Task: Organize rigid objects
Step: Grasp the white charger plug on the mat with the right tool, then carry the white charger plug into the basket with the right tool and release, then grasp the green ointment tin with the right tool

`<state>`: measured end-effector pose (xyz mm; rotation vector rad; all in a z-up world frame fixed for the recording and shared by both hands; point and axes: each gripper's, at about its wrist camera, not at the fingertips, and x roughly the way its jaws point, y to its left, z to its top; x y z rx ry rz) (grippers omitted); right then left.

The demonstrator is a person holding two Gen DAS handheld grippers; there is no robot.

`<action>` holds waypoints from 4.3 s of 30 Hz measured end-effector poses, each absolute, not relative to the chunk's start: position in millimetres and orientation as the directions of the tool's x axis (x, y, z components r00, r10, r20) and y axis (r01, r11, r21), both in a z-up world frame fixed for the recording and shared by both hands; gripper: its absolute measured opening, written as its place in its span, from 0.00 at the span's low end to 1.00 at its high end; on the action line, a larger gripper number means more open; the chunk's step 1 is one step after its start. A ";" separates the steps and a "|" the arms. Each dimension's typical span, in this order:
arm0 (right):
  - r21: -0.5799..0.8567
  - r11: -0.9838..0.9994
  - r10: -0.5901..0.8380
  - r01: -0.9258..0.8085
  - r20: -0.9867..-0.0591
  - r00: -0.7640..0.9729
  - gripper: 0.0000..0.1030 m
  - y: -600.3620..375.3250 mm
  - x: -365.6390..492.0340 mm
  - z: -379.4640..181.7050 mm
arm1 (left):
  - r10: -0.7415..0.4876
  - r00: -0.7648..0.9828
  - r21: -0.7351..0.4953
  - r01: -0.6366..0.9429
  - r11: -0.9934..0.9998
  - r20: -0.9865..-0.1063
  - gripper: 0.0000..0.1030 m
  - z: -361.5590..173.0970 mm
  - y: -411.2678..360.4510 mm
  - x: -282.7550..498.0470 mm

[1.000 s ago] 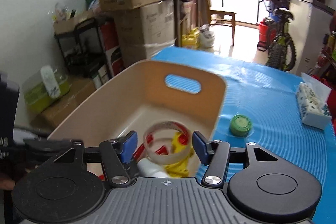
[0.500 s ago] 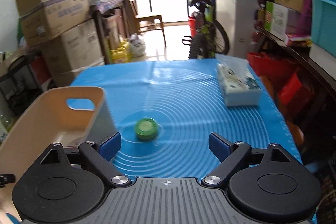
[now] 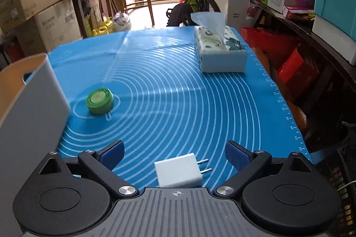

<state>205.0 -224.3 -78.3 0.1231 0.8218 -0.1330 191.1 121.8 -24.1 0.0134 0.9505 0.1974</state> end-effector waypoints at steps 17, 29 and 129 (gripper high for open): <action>0.008 0.999 -0.026 0.050 -0.772 0.635 0.82 -225.6 208.6 -114.4 | 0.168 0.563 0.094 -0.158 0.983 -0.809 0.18 -24.9 126.7 191.2; -0.014 0.998 -0.046 0.055 -0.762 0.646 0.63 -222.5 204.9 -109.0 | 0.166 0.563 0.089 -0.161 0.983 -0.810 0.18 -24.5 125.3 192.1; -0.060 0.984 0.090 -0.169 -0.648 0.756 0.94 -139.1 306.9 -100.9 | 0.162 0.562 0.104 -0.134 0.986 -0.811 0.19 -24.7 123.2 194.8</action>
